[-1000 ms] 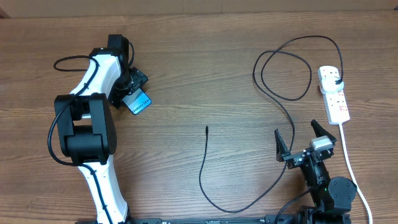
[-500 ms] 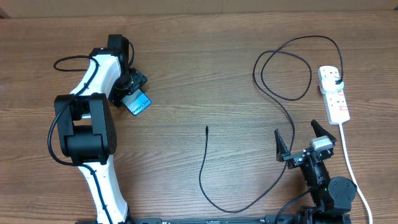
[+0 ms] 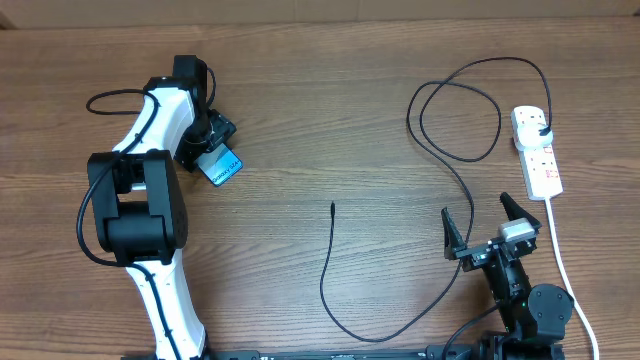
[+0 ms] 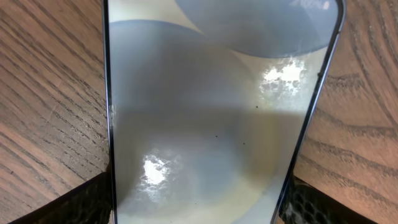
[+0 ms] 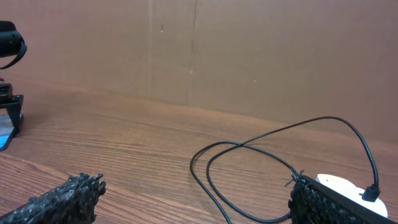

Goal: Plug charger to phone and switch on socket

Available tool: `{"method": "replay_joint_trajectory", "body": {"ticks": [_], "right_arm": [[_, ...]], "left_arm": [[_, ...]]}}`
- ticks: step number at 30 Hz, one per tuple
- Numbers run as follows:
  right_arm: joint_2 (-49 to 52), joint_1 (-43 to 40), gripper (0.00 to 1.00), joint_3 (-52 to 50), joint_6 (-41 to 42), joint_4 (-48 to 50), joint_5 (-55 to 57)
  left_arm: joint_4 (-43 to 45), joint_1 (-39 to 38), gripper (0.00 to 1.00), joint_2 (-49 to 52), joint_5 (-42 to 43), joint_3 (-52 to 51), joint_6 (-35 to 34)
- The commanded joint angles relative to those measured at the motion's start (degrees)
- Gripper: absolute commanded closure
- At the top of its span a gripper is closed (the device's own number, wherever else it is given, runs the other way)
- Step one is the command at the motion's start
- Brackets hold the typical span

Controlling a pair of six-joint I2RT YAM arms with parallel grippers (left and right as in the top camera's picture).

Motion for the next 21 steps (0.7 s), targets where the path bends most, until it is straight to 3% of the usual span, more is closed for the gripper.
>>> {"method": "replay_joint_trajectory", "body": {"ticks": [1,21], "right_arm": [[-0.6,0.2,0.0,-0.6,-0.2,0.3,-0.3],[-0.6,0.2,0.0,-0.6,-0.2,0.3,-0.3]], "left_arm": [[0.5,-0.4,0.16,2.8,2.0,-0.7,-1.2],[0.4,-0.4,0.24,2.8,2.0,-0.7,-1.2]]}}
